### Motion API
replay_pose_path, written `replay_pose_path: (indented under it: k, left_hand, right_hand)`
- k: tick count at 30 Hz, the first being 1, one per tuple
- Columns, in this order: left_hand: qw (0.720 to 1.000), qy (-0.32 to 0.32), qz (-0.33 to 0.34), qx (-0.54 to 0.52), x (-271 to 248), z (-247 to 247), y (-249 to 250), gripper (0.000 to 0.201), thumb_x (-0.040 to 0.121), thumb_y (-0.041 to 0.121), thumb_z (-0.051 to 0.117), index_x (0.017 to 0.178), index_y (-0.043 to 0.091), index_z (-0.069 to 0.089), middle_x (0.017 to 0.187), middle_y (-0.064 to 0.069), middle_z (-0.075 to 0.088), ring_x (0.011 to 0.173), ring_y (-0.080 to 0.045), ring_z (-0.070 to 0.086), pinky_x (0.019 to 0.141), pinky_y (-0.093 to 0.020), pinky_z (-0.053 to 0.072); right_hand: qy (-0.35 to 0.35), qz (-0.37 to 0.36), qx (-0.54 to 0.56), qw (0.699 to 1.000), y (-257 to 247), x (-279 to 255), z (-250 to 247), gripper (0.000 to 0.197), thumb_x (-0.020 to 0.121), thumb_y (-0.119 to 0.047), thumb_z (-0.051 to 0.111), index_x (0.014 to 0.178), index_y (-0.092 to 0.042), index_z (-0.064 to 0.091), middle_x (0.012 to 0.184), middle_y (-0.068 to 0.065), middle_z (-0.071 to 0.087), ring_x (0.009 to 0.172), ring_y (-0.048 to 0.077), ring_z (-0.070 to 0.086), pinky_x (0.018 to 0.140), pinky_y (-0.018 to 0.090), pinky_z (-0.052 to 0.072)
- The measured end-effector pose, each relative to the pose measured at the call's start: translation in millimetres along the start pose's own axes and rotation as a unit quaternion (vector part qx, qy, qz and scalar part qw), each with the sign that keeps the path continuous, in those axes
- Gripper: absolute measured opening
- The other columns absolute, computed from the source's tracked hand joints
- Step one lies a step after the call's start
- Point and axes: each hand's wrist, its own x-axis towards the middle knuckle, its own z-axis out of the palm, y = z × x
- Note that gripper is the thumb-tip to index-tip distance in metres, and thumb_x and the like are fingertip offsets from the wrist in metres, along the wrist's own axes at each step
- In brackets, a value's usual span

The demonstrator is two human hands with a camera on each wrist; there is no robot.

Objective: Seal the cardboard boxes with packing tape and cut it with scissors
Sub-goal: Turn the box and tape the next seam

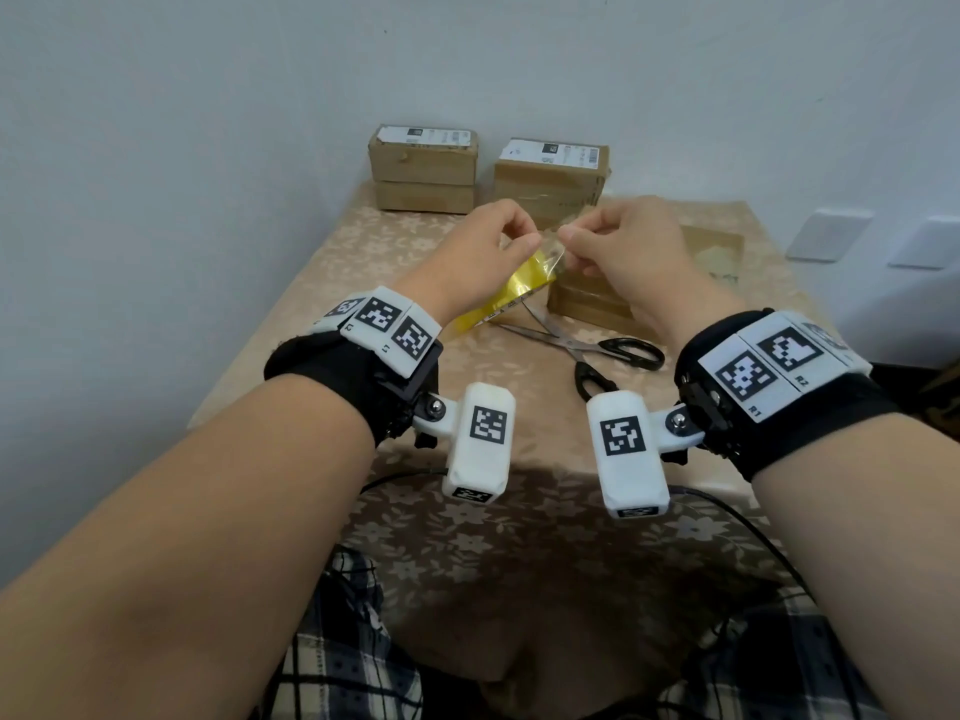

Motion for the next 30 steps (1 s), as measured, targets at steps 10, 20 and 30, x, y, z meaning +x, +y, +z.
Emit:
replay_pose_path:
  k: [10, 20, 30]
  left_hand:
    - [0.998, -0.014, -0.049, -0.029, 1, 2, 5, 0.011, 0.095, 0.022, 0.050, 0.093, 0.012, 0.054, 0.076, 0.009, 0.047, 0.063, -0.003, 0.042, 0.050, -0.008, 0.035]
    - [0.998, -0.013, -0.054, -0.035, 2, 2, 4, 0.012, 0.094, 0.023, 0.051, 0.092, 0.012, 0.055, 0.074, 0.009, 0.047, 0.064, -0.003, 0.041, 0.053, -0.012, 0.034]
    - [0.999, -0.024, 0.036, 0.031, -4, 0, 0, 0.011, 0.095, 0.026, 0.052, 0.100, 0.017, 0.048, 0.100, 0.004, 0.049, 0.072, 0.004, 0.041, 0.061, -0.002, 0.033]
  right_hand:
    - [-0.033, -0.072, -0.031, 0.996, 7, -5, -12, 0.011, 0.086, -0.012, 0.069, 0.088, -0.019, 0.060, 0.071, -0.003, 0.065, 0.065, 0.002, 0.060, 0.070, 0.022, 0.050]
    - [-0.043, -0.072, -0.077, 0.994, 5, -9, 0, 0.016, 0.085, -0.025, 0.072, 0.099, -0.016, 0.073, 0.080, -0.007, 0.063, 0.071, -0.001, 0.054, 0.065, 0.013, 0.042]
    - [0.006, -0.084, -0.200, 0.976, 5, -3, -1, 0.017, 0.084, -0.036, 0.070, 0.088, -0.020, 0.073, 0.110, 0.000, 0.045, 0.119, 0.020, 0.043, 0.104, 0.037, 0.037]
